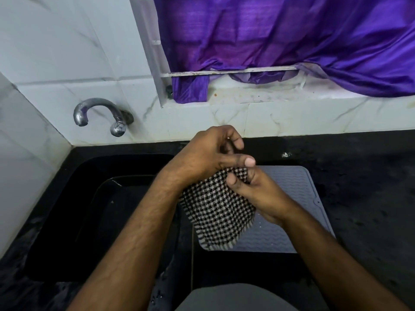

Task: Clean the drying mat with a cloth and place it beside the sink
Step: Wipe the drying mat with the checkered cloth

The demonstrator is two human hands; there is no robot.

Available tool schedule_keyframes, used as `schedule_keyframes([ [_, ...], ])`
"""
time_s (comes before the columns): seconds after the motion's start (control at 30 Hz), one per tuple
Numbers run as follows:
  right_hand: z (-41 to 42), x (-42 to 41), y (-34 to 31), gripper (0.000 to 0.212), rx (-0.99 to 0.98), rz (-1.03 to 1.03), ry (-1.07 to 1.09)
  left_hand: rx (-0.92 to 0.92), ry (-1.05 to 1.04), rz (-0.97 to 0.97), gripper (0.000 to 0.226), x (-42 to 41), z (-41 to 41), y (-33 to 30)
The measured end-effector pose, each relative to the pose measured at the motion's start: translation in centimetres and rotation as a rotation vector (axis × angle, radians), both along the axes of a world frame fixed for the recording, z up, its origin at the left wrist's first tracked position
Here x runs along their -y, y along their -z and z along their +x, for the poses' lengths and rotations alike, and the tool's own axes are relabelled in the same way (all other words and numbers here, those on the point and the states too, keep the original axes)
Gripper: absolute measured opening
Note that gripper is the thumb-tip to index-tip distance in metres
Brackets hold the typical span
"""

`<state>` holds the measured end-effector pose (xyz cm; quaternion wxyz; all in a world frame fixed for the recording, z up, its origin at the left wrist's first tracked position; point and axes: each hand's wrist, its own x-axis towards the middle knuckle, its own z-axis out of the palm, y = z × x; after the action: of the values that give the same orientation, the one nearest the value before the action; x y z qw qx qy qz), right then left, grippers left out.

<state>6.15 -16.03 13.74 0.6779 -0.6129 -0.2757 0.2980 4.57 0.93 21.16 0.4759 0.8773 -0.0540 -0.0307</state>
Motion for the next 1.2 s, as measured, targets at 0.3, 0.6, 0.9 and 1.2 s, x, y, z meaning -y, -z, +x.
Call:
schedule_keyframes([
  [0.3,-0.8,2.5,4.5,0.046,-0.696,0.150,0.358,0.176,-0.158,0.359,0.033,2.5,1.4,6.4],
  [0.6,3.7,8.1,10.9,0.054,-1.084,0.163,0.758,-0.247,-0.460,0.388,0.045,3.0,2.1,18.8],
  [0.9,9.3,10.9,14.5,0.021,0.143,-0.481,0.920,-0.385,-0.705,0.457,0.045,3.5,-1.8,24.4],
  [1.2,6.7,8.2,20.9,0.069,0.635,-0.967,0.304,-0.437,-0.861,0.235,0.036,2.5,-2.4,25.1],
])
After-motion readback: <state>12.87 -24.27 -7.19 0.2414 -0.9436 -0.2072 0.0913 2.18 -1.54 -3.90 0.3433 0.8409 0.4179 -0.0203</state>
